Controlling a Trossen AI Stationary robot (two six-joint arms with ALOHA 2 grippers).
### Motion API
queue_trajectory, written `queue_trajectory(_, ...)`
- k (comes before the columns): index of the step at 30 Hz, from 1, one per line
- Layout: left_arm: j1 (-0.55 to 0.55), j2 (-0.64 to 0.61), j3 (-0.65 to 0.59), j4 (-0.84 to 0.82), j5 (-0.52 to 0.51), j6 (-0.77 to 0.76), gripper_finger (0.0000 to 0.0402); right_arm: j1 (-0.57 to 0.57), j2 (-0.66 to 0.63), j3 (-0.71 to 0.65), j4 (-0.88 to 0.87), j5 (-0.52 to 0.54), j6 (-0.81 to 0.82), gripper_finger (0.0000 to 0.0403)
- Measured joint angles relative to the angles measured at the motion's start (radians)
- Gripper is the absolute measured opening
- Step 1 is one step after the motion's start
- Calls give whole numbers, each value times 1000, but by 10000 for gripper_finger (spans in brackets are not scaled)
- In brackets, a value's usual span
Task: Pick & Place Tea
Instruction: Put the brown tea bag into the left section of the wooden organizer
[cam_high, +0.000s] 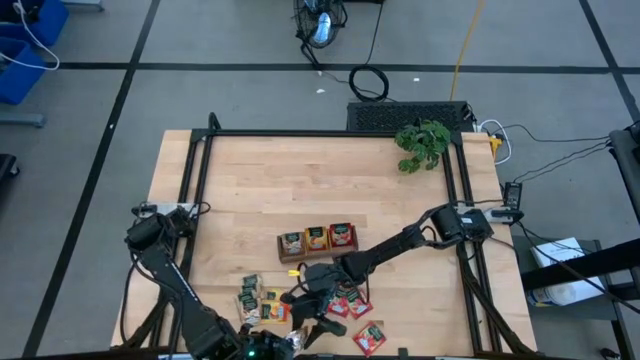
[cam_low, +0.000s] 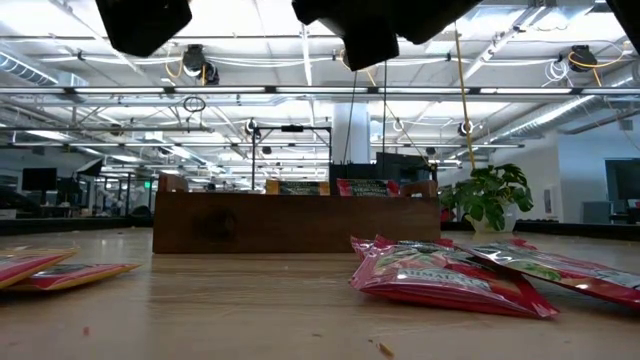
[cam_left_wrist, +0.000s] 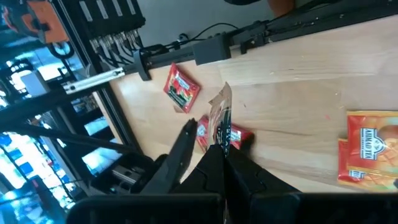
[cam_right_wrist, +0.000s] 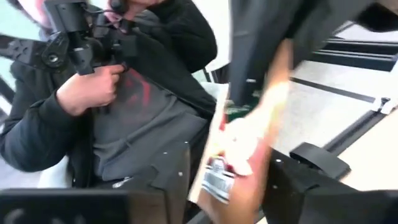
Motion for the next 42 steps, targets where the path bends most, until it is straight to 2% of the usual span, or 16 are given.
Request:
queue_trajectory(8, 0, 0, 0, -8, 1, -37, 0, 8, 0, 0, 10, -36, -108, 14)
queue_trajectory(13, -3, 0, 0, 12, -6, -145, 11, 3, -8, 0, -33, -11, -125, 13)
queue_trajectory(18, -59, 0, 0, 44, -99, -208, 37, -31, -43, -4, -155, 13, -186, 8)
queue_trajectory(22, -148, -1, 0, 96, -233, -215, 55, -80, -88, -31, -240, 80, -229, 8)
queue_trajectory(25, -215, -3, 0, 114, -407, -280, 64, -120, -147, -53, -308, 159, -273, 6)
queue_trajectory(29, -289, -5, 0, 56, -597, -542, 68, -176, -258, -73, -444, 297, -389, 6)
queue_trajectory(35, -346, -14, 0, -217, -676, -1104, 54, -282, -531, -173, -524, 347, -459, 6)
queue_trajectory(38, -338, -16, 0, -400, -725, -1424, 37, -304, -707, -287, -480, 475, -514, 6)
queue_trajectory(40, -328, -16, 0, -542, -736, -1644, 23, -304, -822, -390, -369, 580, -532, 6)
queue_trajectory(42, -317, -17, -7, -683, -752, -1863, 9, -303, -922, -521, -215, 615, -533, 6)
